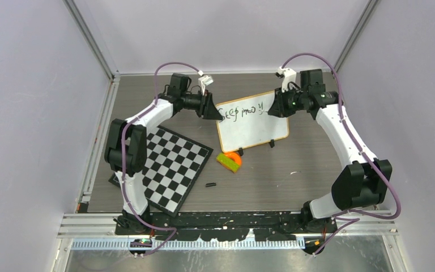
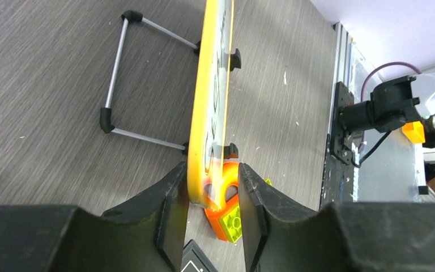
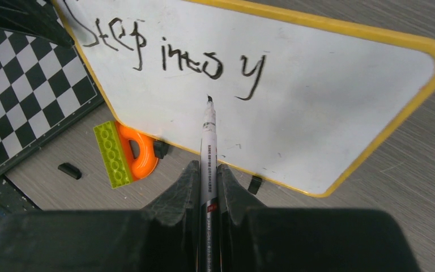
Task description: Write a sentence on the whiteboard
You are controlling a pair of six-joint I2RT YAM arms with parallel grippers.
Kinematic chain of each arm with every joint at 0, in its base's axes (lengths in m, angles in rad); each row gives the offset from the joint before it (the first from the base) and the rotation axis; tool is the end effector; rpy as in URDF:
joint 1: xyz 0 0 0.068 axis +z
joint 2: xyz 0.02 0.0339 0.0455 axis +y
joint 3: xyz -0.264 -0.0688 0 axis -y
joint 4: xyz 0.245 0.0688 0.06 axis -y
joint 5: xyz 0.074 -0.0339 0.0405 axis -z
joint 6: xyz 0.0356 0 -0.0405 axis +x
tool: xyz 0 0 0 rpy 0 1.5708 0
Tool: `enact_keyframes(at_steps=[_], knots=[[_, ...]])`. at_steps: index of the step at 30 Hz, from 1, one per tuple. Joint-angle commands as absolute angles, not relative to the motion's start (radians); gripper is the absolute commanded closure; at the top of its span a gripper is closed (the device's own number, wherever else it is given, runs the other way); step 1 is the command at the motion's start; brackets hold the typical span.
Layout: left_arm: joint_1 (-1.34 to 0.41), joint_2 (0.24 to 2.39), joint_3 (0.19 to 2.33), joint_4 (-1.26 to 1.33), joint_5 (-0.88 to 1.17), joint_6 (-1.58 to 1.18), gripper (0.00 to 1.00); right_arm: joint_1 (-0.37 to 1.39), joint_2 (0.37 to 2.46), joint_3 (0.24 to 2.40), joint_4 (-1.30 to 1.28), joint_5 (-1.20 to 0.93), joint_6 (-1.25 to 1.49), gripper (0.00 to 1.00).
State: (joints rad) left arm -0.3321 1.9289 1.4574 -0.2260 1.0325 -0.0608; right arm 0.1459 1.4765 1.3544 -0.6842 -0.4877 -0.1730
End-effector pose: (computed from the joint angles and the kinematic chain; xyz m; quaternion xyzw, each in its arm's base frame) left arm 0.3954 -0.1687 0.2437 0.3134 0.7526 -0.5105 0.2734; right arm 0.3128 0.0628 0.3299 -0.2319 0.8747 0.2191 0.3650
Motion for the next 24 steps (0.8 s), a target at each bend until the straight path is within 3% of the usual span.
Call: enact_keyframes(at_steps=[1,11,24], knots=[[-0.334,1.935,1.453,-0.063,1.064,-0.175,0.64,0.085,1.433,1.409,-0.676,-0.527,-0.175,1.00],[-0.336,1.970,1.502,-0.147,1.048,-0.126,1.00,0.063,1.435,1.366,-0.597,-0.434,-0.182,1.00],[-0.348,1.972,1.524,-0.237,1.031,-0.043,1.00,0.068,1.479,1.363,-0.550,-0.444,-0.151,1.00]])
